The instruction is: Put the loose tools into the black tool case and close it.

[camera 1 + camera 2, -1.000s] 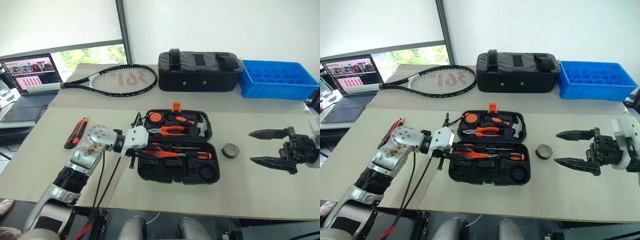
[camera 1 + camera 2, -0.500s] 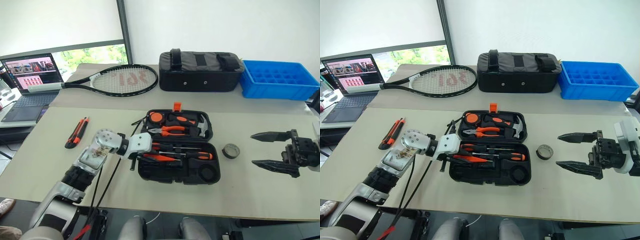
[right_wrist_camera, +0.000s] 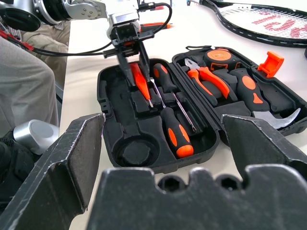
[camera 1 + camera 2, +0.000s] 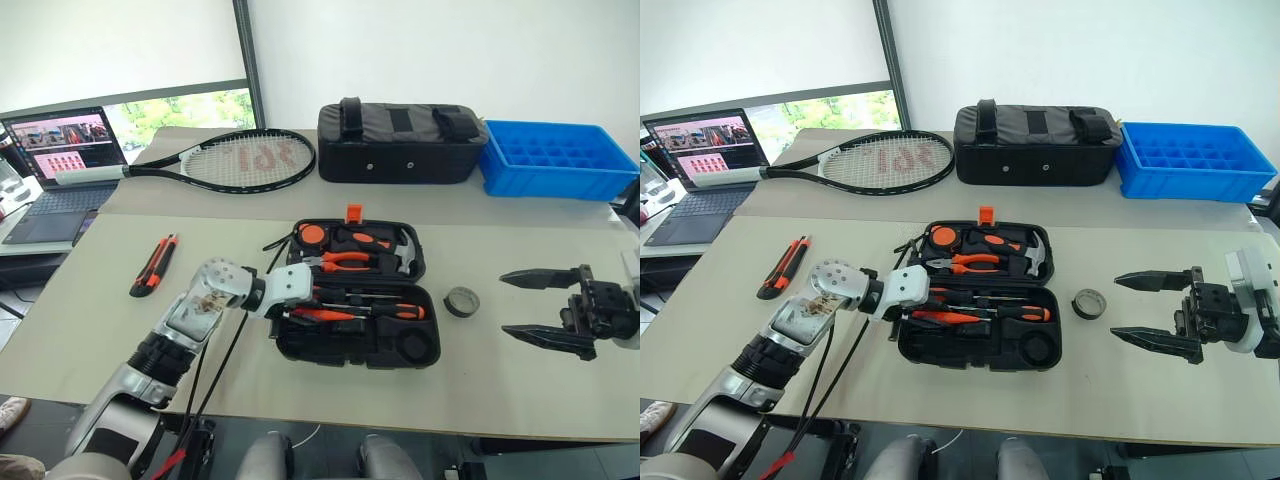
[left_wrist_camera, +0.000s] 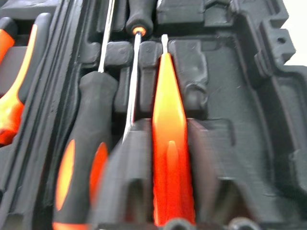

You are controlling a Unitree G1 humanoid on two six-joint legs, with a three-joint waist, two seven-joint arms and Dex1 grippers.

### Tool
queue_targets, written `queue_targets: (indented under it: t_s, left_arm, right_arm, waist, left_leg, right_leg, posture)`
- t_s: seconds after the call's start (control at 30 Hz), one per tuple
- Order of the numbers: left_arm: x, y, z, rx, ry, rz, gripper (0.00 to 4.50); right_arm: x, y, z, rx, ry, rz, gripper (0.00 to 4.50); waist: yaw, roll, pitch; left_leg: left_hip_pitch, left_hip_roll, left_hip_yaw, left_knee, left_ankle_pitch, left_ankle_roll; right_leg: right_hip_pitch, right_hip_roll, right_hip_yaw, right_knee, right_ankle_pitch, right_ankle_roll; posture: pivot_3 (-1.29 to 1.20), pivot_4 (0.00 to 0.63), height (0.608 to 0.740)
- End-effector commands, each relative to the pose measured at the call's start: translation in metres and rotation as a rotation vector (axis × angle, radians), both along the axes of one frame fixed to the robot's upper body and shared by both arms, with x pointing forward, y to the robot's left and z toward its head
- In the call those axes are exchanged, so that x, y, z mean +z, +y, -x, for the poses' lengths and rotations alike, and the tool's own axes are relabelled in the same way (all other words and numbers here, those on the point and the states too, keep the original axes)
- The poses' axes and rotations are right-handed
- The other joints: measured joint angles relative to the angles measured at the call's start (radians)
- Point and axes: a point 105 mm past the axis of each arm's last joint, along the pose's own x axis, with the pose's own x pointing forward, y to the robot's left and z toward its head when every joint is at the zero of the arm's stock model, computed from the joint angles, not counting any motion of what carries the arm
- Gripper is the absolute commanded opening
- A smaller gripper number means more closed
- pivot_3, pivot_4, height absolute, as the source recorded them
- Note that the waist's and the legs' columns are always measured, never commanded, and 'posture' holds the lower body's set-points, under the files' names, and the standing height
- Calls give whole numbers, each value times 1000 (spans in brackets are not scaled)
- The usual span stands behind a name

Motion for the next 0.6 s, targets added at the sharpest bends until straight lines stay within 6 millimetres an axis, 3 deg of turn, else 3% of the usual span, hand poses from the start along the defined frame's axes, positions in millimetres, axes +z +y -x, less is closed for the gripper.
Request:
queue_targets:
  t_s: [0.03, 0.1, 0.17, 0.27, 0.33, 0.5, 0.6]
  left_arm:
    - [16, -2, -6, 12, -64, 53, 3168]
    - [28, -2, -12, 28, -106, 96, 3961]
    - [40, -3, -16, 39, -126, 147, 4463]
    - [61, -7, -18, 41, -132, 262, 4463]
    - [68, -11, -16, 27, -126, 336, 3877]
    - [48, -14, -17, 45, -118, 325, 2206]
    - [37, -15, -16, 49, -111, 311, 960]
  right_arm:
    - [12, -1, 4, 30, -67, 19, 4500]
    - [13, -1, 3, 31, -66, 21, 4500]
    - [12, -1, 3, 31, -65, 23, 4500]
    - [12, -2, 3, 32, -65, 25, 4500]
    - [12, -1, 3, 33, -66, 26, 4500]
    - [11, -1, 2, 36, -68, 25, 4500]
    - [11, -1, 2, 35, -68, 26, 4500]
  waist:
    - [0, 0, 0]
    - [1, 0, 0]
    - [1, 0, 0]
    - [2, 0, 0]
    - [2, 0, 0]
    - [0, 0, 0]
    - [0, 0, 0]
  left_leg:
    - [0, 0, 0, 0, 0, 0]
    - [0, 0, 0, 0, 0, 0]
    - [0, 0, 0, 0, 0, 0]
    - [0, 0, 0, 0, 0, 0]
    - [0, 0, 0, 0, 0, 0]
    - [0, 0, 0, 0, 0, 0]
    - [0, 0, 0, 0, 0, 0]
  right_leg:
    - [0, 0, 0, 0, 0, 0]
    - [0, 0, 0, 0, 0, 0]
    - [0, 0, 0, 0, 0, 0]
    - [0, 0, 0, 0, 0, 0]
    - [0, 0, 0, 0, 0, 0]
    - [0, 0, 0, 0, 0, 0]
    - [0, 0, 0, 1, 0, 0]
  posture:
    - [0, 150, 707]
    - [0, 150, 707]
    - [0, 150, 707]
    - [0, 150, 707]
    - [0, 150, 707]
    - [0, 150, 707]
    - [0, 150, 707]
